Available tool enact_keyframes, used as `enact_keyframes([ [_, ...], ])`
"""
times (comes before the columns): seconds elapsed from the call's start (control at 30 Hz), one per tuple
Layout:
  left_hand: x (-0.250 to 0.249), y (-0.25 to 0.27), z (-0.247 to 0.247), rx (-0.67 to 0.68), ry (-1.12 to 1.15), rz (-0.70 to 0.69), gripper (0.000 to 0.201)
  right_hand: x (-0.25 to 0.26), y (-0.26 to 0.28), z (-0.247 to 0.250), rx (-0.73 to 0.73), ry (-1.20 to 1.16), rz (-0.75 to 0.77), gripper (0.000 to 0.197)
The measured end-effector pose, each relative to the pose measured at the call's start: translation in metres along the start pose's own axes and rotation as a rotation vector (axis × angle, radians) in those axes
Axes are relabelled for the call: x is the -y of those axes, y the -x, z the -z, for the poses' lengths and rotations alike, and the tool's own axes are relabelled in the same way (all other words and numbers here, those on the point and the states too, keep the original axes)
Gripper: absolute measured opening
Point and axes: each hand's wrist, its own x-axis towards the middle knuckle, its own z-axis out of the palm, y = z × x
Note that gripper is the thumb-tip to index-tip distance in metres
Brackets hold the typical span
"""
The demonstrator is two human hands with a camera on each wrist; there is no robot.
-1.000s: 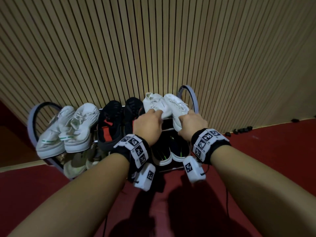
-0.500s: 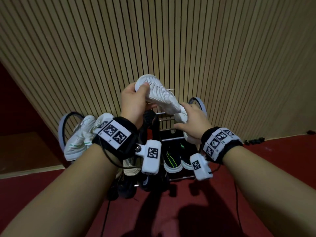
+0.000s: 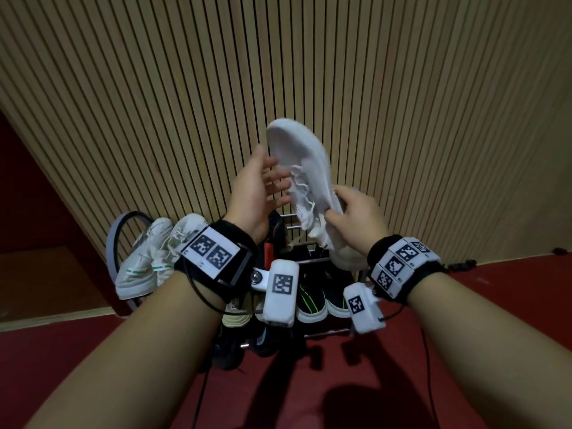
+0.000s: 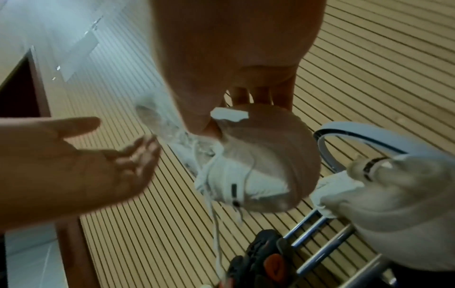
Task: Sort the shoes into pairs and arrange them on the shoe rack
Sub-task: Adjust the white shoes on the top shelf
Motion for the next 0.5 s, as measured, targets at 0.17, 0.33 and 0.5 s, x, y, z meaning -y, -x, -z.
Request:
enact_keyframes([
  [0.17, 0.041, -0.005, -0.007, 0.178, -0.629, 0.062, 0.043, 0.002, -0.009, -0.006, 0.073, -0.329, -0.319, 0.014],
  [0.33, 0.073, -0.008, -0.004, 0.262, -1.021, -0.066, 0.062, -0.001, -0.009, -0.010, 0.236, -0.742, -0.693, 0.026],
  [0.5, 0.086, -0.017, 0.000, 0.214, -0.910, -0.029, 0.056, -0.010, -0.005, -0.013, 0.323, -0.771, -0.629, 0.034],
])
